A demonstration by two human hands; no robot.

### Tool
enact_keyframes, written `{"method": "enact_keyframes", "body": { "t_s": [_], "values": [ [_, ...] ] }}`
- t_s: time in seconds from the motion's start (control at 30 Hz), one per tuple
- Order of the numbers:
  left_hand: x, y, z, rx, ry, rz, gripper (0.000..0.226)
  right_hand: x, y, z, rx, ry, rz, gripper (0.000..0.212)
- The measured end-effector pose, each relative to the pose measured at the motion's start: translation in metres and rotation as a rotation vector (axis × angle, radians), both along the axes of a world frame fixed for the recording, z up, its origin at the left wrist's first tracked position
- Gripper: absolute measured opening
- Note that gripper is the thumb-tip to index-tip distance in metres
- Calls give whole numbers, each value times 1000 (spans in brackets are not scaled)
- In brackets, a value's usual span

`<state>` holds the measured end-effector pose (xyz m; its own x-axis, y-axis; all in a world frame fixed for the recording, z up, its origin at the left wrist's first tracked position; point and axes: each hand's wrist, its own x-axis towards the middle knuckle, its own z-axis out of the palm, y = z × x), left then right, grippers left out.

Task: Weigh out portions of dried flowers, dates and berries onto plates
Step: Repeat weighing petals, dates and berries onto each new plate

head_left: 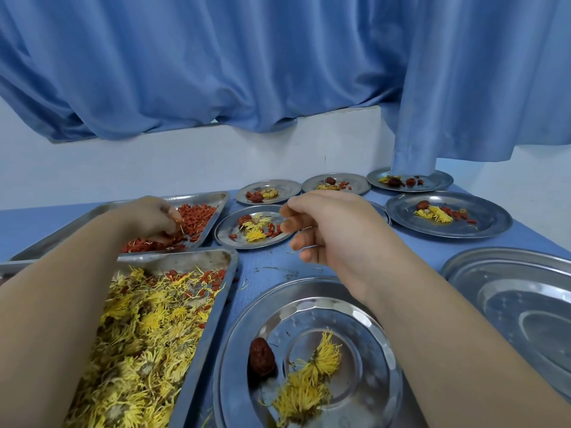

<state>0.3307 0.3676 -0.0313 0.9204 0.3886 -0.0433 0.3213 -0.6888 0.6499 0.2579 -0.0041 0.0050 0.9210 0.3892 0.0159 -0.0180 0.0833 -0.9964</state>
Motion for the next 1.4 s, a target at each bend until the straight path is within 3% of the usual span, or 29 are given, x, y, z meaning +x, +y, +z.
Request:
{"method": "enact_keyframes", "body": {
  "t_s": [0.13, 0.33, 0.43, 0.53, 0.6, 0.7, 0.83, 0.97, 1.1, 1.27, 1.4],
  "values": [
    [-11, -11, 11, -254, -147, -95, 18, 0, -3, 4, 21, -14, -18, 15],
    [-50, -89, 39, -572, -110, -377, 22, -3, -13, 15, 82, -18, -21, 17],
    [-74, -136, 48, -632, -51, -505, 21, -4, -17, 20, 120, -21, -19, 16],
    [-94, -176, 51, -576, 20, -644, 20, -6, -21, 25, 157, -20, -33, 16],
    [-104, -198, 48, -427, 48, -714, 20, -6, -23, 27, 165, -25, -36, 16],
    [-114, -218, 44, -173, 65, -731, 13, -9, -25, 29, 146, -48, -31, 16],
    [-125, -227, 42, -6, 84, -711, 12, -11, -29, 34, 43, -138, -43, 16],
    [-133, -232, 42, 42, -5, -654, 10, -12, -46, 44, -250, -360, -63, 16],
    [-137, -236, 40, 66, -41, -616, 11, -22, -64, 53, -484, -480, 59, 18],
    [-145, -240, 39, 44, -23, -630, 16, -40, -76, 60, -795, -445, 270, 21],
    [-151, -238, 41, 7, -23, -623, 15, -54, -84, 70, -862, -466, 231, 21]
  ]
}}
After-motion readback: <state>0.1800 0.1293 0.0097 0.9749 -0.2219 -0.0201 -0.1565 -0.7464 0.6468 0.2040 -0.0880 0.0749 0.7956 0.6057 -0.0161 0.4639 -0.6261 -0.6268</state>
